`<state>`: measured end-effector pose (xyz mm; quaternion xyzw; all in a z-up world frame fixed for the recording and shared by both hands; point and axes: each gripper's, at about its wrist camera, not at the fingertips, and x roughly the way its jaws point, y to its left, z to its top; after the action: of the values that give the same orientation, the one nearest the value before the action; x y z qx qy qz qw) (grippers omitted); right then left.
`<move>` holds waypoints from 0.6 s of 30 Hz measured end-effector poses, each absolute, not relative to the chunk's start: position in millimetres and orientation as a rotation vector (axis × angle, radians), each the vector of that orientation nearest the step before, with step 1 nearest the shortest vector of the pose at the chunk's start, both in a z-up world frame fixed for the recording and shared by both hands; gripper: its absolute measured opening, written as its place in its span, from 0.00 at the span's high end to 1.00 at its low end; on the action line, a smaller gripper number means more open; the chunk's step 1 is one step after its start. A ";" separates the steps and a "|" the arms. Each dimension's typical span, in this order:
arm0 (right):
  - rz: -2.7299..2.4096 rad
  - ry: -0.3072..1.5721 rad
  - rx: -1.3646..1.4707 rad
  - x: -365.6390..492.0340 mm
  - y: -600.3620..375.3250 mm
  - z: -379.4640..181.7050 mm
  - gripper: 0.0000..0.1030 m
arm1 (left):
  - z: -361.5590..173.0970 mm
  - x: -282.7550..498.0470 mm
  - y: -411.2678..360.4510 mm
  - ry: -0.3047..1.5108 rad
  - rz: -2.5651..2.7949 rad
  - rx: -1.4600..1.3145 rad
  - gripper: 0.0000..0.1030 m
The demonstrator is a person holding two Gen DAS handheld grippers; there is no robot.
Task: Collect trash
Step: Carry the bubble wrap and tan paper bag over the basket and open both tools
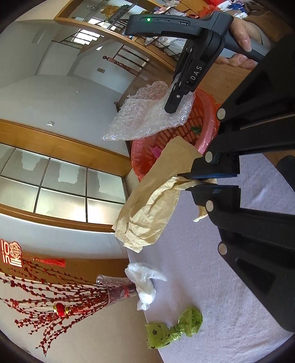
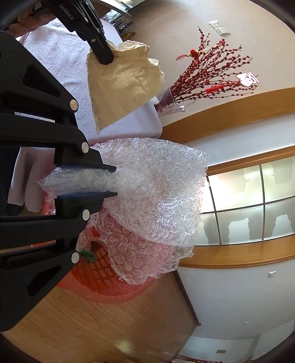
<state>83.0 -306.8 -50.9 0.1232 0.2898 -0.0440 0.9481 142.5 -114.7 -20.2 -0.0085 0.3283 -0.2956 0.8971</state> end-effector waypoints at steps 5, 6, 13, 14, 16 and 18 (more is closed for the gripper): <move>-0.139 0.583 0.288 81.2 -330.3 -51.3 0.85 | -22.7 145.5 -147.2 0.682 -0.661 -0.004 0.94; -0.147 0.581 0.299 81.3 -335.0 -51.8 0.85 | -23.8 147.2 -153.8 0.681 -0.670 0.001 0.94; -0.181 0.578 0.338 84.9 -358.1 -53.2 0.85 | -34.3 159.3 -187.4 0.695 -0.713 0.021 0.94; -0.183 0.578 0.345 85.8 -361.4 -53.9 0.85 | -35.7 161.0 -191.8 0.698 -0.716 0.026 0.94; -0.188 0.579 0.353 87.5 -367.0 -55.2 0.85 | -38.8 163.2 -199.0 0.702 -0.723 0.035 0.94; -0.192 0.582 0.362 90.3 -369.3 -56.7 0.85 | -41.2 164.4 -206.6 0.706 -0.727 0.046 0.94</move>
<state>90.3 -369.3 -56.7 0.1770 0.2847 -0.0940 0.9374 164.4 -206.6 -41.2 0.0219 0.3383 -0.3483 0.8739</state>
